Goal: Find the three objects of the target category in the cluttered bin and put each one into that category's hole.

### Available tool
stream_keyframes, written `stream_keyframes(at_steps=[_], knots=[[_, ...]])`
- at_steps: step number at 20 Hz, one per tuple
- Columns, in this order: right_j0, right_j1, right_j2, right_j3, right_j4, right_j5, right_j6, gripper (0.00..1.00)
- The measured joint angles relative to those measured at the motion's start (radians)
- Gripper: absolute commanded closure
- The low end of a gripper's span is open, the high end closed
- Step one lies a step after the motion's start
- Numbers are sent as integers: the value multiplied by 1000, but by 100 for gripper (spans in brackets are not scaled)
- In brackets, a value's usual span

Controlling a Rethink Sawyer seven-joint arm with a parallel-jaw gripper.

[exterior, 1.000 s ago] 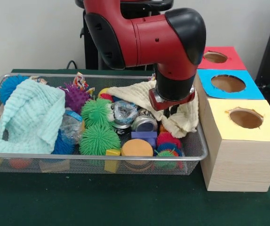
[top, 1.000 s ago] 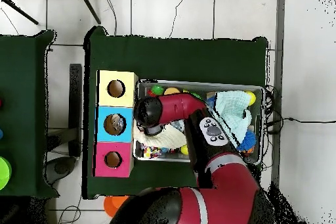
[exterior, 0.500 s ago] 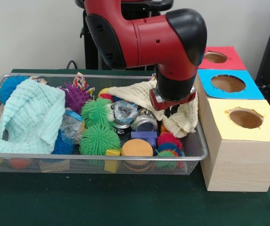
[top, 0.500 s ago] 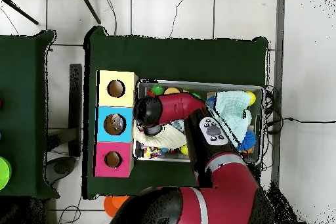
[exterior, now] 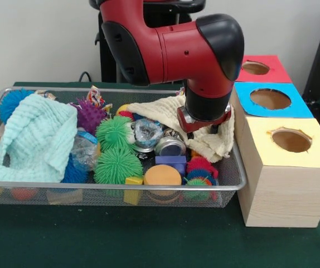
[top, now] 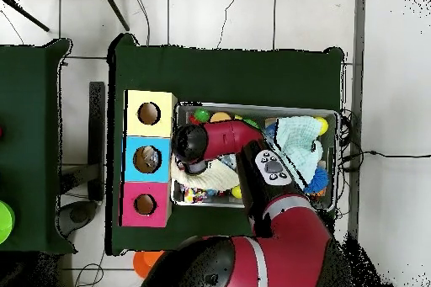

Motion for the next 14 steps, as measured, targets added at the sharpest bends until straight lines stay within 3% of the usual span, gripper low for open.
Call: stream_keyframes(at_steps=[11, 14], knots=[[1, -8, 0, 4, -23, -1, 0, 0], [-8, -51, 3, 46, -40, -3, 0, 0]])
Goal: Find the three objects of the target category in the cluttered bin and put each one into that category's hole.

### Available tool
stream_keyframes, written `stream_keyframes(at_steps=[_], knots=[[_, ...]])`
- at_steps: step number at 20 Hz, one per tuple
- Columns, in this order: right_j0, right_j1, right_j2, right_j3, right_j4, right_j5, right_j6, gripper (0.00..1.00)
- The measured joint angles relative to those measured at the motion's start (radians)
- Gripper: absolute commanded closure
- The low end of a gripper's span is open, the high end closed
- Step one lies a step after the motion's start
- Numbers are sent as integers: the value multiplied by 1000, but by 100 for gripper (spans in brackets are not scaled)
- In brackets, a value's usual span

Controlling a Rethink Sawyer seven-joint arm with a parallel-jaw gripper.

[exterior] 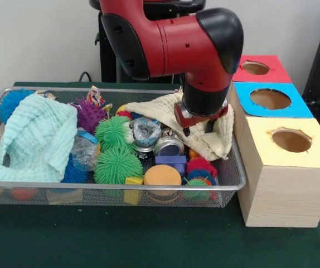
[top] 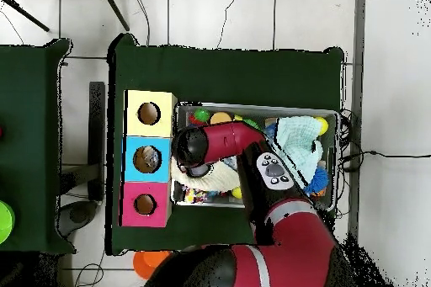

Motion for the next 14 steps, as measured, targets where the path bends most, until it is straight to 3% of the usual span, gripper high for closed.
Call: stream_keyframes(at_steps=[7, 12, 14], knots=[[-47, -146, 5, 111, -4, 0, 0, 0], [-65, -197, 2, 130, -24, 0, 0, 0], [-61, -204, -4, 122, -72, -18, 0, 0]])
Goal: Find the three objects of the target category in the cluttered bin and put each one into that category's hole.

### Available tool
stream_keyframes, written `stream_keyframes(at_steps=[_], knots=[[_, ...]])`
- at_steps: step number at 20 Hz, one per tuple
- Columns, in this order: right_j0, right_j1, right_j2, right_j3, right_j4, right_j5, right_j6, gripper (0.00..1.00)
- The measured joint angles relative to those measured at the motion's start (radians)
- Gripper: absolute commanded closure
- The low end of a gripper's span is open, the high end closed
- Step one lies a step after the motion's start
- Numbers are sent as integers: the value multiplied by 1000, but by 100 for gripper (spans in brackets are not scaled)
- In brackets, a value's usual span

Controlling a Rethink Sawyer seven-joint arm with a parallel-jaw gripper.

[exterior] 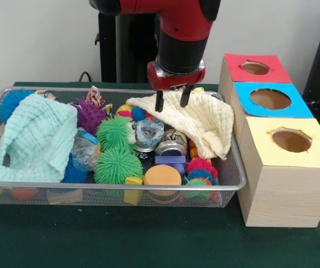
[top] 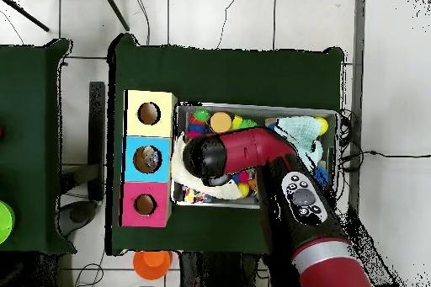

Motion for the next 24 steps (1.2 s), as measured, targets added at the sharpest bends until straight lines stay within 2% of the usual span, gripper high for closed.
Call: stream_keyframes(at_steps=[2, 6, 10, 13, 24], knots=[[3, 4, -3, -8, -35, -25, 0, 0], [5, 30, -7, -26, -112, -140, 0, 0], [2, 52, -6, -30, -134, -257, 0, 0], [3, 55, -6, -33, -136, -301, 0, 0], [21, 106, -7, -62, -134, -298, 0, 0]])
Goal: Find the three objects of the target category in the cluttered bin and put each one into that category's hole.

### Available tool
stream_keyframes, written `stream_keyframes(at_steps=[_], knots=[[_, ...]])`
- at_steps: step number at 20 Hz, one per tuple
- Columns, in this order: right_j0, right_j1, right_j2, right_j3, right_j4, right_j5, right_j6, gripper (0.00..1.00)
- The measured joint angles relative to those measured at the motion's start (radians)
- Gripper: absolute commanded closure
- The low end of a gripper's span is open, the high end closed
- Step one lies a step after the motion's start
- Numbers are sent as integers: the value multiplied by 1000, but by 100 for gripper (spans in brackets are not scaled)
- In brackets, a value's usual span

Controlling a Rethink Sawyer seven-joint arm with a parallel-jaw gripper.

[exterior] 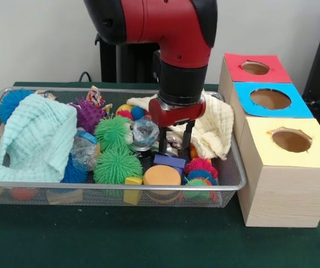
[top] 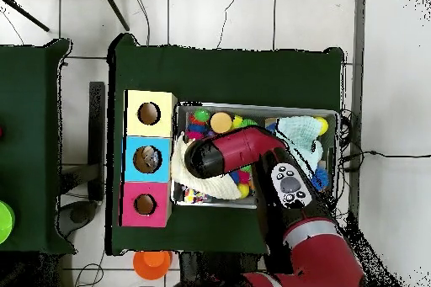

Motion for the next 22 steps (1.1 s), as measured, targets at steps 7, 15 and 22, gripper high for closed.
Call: stream_keyframes(at_steps=[7, 15, 22], knots=[[43, 29, -17, -38, -2, 62, 0, 0], [70, 22, -38, -53, -2, 90, 0, 0], [87, -15, -61, -52, -2, 100, 0, 0]])
